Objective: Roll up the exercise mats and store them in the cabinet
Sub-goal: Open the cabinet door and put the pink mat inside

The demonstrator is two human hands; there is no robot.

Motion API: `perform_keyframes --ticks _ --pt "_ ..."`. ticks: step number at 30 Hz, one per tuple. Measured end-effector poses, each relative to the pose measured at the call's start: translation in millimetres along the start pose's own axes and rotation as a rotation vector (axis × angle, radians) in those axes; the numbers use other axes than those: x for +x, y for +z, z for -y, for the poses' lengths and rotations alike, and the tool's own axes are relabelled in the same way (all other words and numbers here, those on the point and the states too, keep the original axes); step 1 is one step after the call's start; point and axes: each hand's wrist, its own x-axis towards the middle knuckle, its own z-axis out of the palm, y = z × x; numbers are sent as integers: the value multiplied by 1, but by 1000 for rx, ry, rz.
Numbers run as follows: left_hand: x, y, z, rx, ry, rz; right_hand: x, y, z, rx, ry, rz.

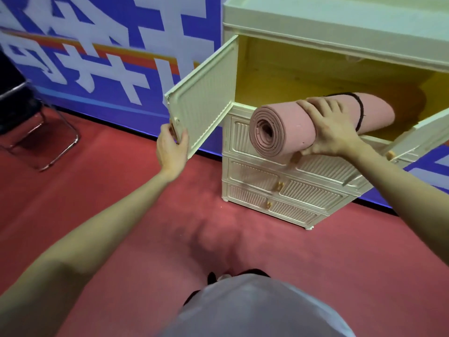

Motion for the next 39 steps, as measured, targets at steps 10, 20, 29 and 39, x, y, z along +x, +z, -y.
perform_keyframes --ticks 10,20,29,39 --pt "11 11 -6 -142 -702 5 69 17 22 -43 141 -4" --pt "-2 34 -51 -638 -1244 233 105 19 15 -20 224 -73" --pt "5 139 -87 -275 -692 640 128 38 -8 -21 93 -51" --pt "71 188 -101 -606 -597 930 158 41 -30 23 83 -26"
